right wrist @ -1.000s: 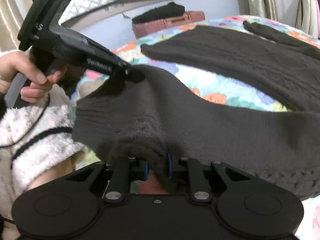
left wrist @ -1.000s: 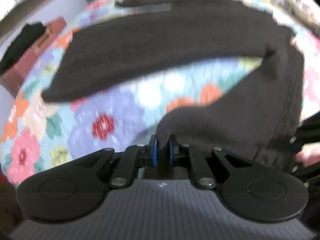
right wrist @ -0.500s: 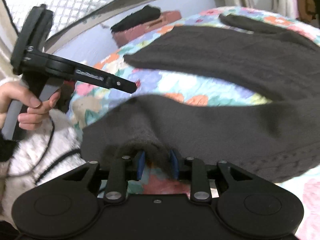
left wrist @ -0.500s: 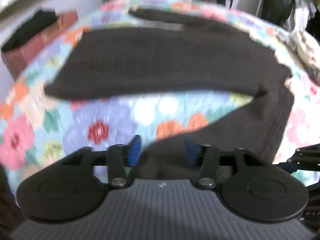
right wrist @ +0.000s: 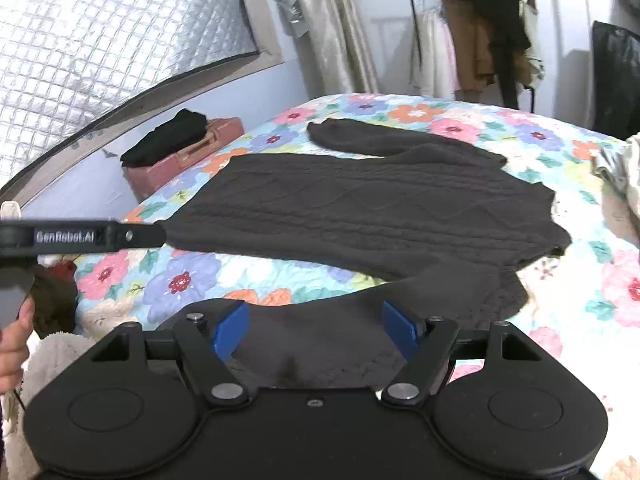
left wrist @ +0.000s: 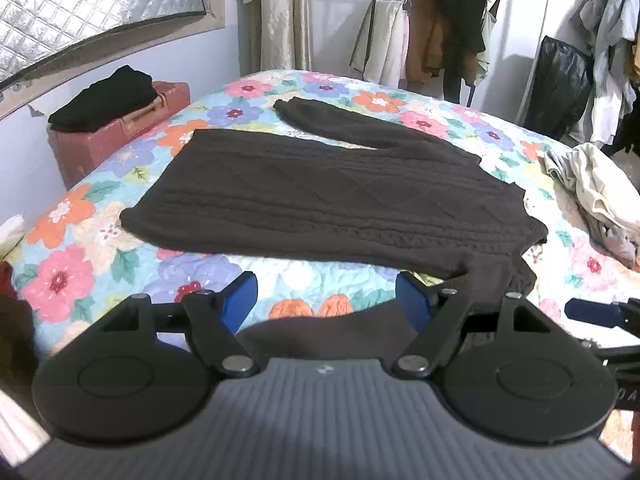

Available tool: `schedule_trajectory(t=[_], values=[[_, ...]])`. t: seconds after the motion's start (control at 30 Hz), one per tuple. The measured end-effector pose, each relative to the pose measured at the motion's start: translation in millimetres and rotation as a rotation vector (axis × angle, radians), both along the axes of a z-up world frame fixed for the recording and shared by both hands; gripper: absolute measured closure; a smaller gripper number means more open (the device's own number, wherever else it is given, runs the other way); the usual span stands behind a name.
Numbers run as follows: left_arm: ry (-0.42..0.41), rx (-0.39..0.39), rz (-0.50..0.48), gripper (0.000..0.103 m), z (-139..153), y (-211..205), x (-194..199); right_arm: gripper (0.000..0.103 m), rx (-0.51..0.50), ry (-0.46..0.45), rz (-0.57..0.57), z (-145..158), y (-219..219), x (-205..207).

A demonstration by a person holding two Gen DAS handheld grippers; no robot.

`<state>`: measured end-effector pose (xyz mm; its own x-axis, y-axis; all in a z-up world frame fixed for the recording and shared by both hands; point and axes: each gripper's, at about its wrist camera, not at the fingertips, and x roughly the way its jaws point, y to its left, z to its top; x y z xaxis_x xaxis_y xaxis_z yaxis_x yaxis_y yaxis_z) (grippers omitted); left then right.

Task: Fold clothes

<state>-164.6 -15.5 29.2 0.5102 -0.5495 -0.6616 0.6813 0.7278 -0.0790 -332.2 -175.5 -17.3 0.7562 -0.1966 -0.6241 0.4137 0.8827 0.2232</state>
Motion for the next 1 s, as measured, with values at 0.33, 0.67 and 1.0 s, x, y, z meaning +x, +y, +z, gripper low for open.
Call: schedule_trajectory(t=[0.33,0.67,1.0], values=[[0.0,0.06,-0.039,0.022,-11.3,-12.7,-32.6,0.015,-0.024,0.034,-0.056,-7.3,0.2,-15.7],[-0.023,0.117,-0.089,0.004,-28.5,-31.5,-51.6,0.015,-0.004,0.069,-0.148,-19.6,-13.8,-20.8],[0.012,0.124,-0.101,0.004,-41.6,-30.6,-51.8,0.015,-0.009,0.087,-0.129,-16.3,-6.6,-22.3]])
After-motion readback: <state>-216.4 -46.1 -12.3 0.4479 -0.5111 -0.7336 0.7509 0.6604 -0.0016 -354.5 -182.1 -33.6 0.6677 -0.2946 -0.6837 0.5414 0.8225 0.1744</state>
